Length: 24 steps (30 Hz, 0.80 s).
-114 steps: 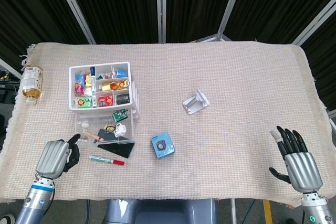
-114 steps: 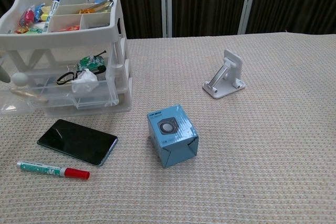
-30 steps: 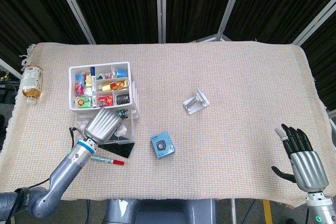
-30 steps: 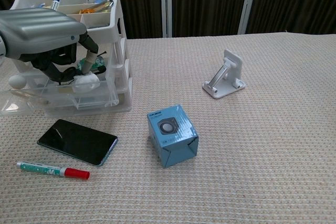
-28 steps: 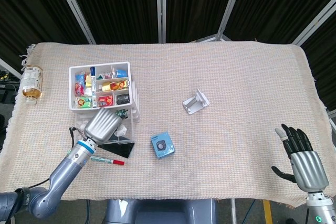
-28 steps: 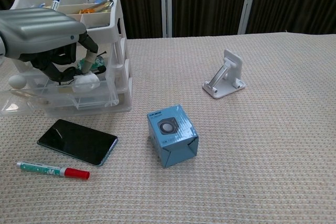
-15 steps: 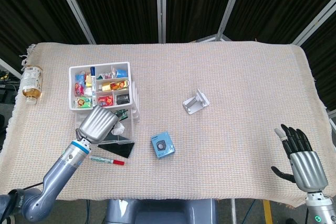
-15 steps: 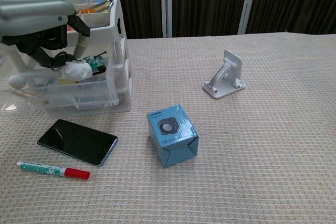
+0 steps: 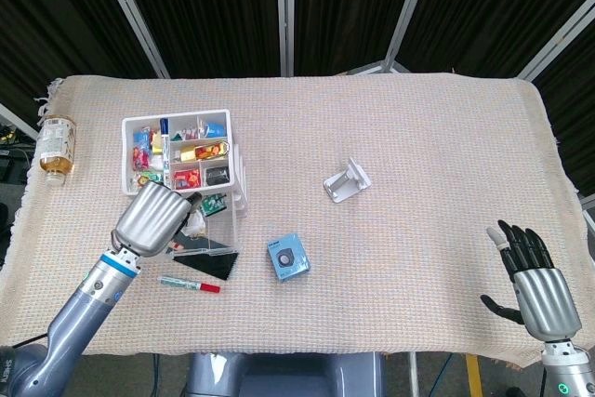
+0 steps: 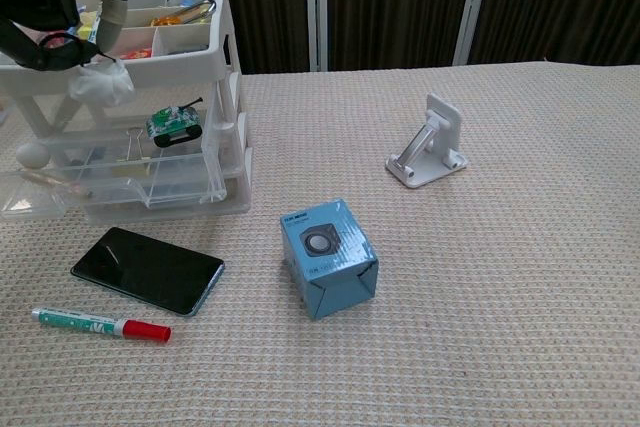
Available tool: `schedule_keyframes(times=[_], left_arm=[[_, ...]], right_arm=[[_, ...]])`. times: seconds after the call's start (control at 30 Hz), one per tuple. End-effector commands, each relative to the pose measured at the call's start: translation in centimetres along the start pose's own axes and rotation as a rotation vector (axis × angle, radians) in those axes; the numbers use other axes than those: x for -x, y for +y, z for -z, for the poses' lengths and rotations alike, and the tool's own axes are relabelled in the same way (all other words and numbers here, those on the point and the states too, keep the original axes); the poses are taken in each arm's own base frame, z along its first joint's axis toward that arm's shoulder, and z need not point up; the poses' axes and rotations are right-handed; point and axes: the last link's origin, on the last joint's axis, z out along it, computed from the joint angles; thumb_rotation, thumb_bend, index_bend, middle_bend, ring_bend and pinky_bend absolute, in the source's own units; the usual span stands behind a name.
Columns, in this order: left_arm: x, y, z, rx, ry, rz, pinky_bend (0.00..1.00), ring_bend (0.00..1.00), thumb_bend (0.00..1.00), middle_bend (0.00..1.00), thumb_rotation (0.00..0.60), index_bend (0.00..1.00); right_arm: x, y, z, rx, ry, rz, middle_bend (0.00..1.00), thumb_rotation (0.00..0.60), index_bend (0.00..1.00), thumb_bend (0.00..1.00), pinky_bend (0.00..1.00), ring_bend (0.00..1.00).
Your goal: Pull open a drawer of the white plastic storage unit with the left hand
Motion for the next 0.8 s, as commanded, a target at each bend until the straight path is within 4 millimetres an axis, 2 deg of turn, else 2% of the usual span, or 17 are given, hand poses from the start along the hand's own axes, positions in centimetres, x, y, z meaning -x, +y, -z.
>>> schedule_keyframes(times=[0.03,0.23,0.37,0.6,0.8], left_arm=[[-0.7,-1.4,1.4,-0.027,0.021,0.007,0.76,0.92,0.54,0.99,0.6,0.76],[-0.7,-4.2,4.2,-0.072,0.038,-0.002,0.76,0.92,0.54,0.99,0.6,0.76],[-0.1,-6.0,6.1,-0.097,0.03,-0.003,0.76,0.92,0.54,0.99,0.6,0.76],[3.1,-9.0,9.1,-0.16,-0.03,-0.007,0.76,0.92,0.54,0.99,0.6,0.73],[6.0,-10.4,10.1,-0.215,-0.058,0.045,0.75,0.91,0.52,0.98,0.6,0.66]], right_arm=[[0.0,0.0,0.0,0.001,-0.001,-0.001,0.0,0.6,0.0,0.01,0.0,0.0],[0.1,0.0,0.0,0.001,-0.002,0.003,0.0,0.6,0.0,0.01,0.0,0.0],[0.2,-0.1,0.0,-0.001,-0.006,0.003,0.0,0.6,0.0,0.01,0.0,0.0],[0.4,-0.3,0.1,-0.001,-0.01,0.007,0.0,0.6,0.0,0.01,0.0,0.0],[0.6,-0.3,0.1,-0.002,-0.016,0.014,0.0,0.6,0.0,0.01,0.0,0.0]])
